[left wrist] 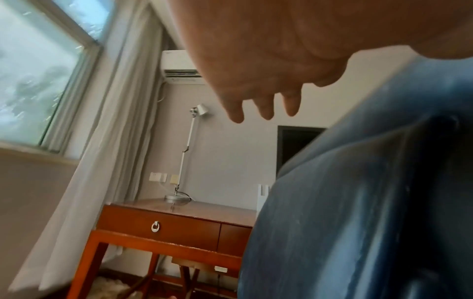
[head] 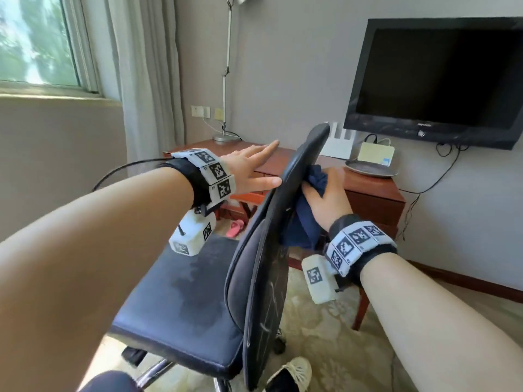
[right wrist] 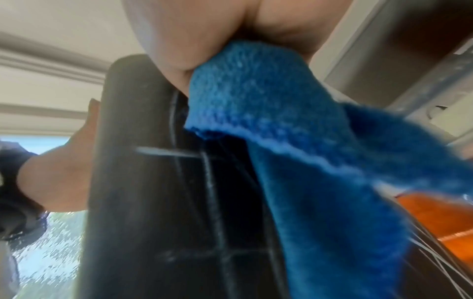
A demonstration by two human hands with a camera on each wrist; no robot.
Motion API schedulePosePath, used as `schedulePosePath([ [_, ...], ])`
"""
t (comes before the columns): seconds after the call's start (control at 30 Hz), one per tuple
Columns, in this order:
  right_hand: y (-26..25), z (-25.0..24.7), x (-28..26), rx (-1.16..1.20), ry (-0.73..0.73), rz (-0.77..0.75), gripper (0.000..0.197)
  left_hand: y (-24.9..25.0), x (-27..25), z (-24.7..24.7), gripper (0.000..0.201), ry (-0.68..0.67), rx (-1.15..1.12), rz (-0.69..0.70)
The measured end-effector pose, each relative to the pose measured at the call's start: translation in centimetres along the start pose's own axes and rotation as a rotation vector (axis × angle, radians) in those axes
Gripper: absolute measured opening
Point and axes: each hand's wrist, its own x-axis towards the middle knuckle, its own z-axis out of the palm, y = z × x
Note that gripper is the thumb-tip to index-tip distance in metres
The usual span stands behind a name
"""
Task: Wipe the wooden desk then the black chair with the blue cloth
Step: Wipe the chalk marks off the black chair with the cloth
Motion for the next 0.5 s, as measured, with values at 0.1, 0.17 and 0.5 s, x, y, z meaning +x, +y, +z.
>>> schedulePosePath([
  [0.1, -0.5, 0.3, -0.9, -0.094, -0.068, -0.100, 0.014, -1.8, -3.3, -1.2, 0.072, 0.035, -0.224, -0.040],
  [0.17, -1.8, 1.0, -1.4, -0.137, -0.096, -0.186, 0.014, -2.6, -5.0, -1.6, 0.065, 0.082, -0.305, -0.102],
  [0.5, -7.8, 6.7, -5.9, -0.185, -0.292, -0.503, 0.023, -4.3, -11.7, -5.5, 0.050, 0.255, -0.463, -0.228],
])
